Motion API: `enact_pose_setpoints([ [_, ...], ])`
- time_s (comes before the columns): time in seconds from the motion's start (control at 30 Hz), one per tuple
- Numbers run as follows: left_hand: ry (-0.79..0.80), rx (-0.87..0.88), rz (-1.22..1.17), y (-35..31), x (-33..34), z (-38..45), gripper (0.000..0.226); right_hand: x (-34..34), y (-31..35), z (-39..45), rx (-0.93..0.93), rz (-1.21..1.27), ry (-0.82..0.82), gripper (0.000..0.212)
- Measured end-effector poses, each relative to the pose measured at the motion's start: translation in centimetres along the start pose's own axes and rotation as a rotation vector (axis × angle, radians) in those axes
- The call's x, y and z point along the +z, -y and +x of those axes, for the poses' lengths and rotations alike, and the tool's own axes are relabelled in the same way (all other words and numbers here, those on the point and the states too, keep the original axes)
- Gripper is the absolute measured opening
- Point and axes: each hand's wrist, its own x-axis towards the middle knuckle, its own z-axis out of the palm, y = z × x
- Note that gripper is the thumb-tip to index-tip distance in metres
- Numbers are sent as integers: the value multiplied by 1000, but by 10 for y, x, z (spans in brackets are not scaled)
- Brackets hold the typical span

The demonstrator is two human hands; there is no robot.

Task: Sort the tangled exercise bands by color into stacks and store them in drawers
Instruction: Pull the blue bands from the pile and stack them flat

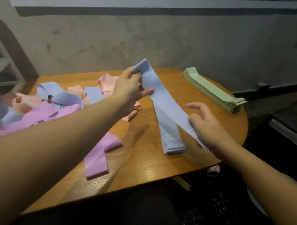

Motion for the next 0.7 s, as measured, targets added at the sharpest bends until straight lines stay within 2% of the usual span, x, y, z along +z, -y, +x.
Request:
enact_pose_setpoints([
  [0.17, 0, 26, 178, 20, 8, 24, 14, -16, -11, 6, 20, -45, -13, 19],
  [0.3, -31, 28, 309, 29, 14, 44, 19, -21, -16, 10, 147, -41, 115, 16],
  [0.43, -14, 55, 438, 41, 20, 60, 17, -15, -17, 14, 204, 18, 152, 13],
  [0.53, -21, 37, 527, 48, 24, 69, 18, -8, -16, 18, 210, 97, 187, 21],
  [0.7, -66, 0, 630, 62, 25, 87, 19, 1, -7, 25, 161, 156, 339, 27],
])
